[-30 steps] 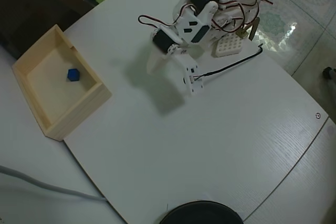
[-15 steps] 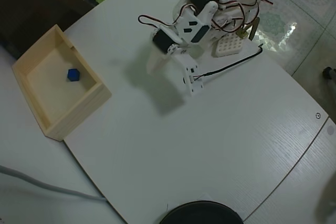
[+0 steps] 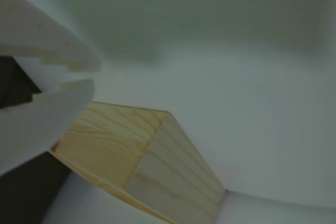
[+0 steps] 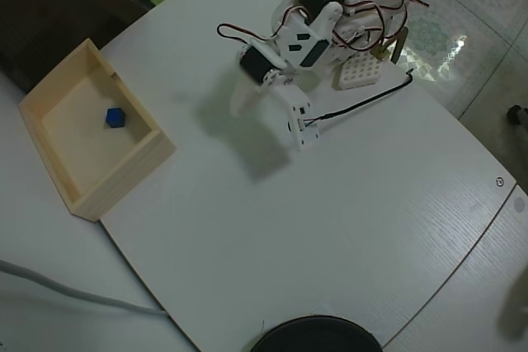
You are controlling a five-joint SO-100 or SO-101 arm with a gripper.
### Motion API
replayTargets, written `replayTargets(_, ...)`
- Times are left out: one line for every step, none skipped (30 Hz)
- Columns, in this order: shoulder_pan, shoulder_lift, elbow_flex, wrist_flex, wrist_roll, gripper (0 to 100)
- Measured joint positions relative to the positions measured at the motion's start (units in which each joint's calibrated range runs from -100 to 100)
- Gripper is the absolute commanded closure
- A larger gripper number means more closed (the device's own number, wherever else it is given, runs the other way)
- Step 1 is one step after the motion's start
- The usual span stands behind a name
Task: Pick up the small blue cube and put it into the box
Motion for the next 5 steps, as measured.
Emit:
replayTargets(0.0,0.0,0.0,0.0,0.0,99)
replayTargets(0.0,0.0,0.0,0.0,0.0,99)
replayTargets(0.0,0.0,0.0,0.0,0.0,99)
replayTargets(0.0,0.0,0.0,0.0,0.0,99)
replayTargets(0.0,0.0,0.0,0.0,0.0,99)
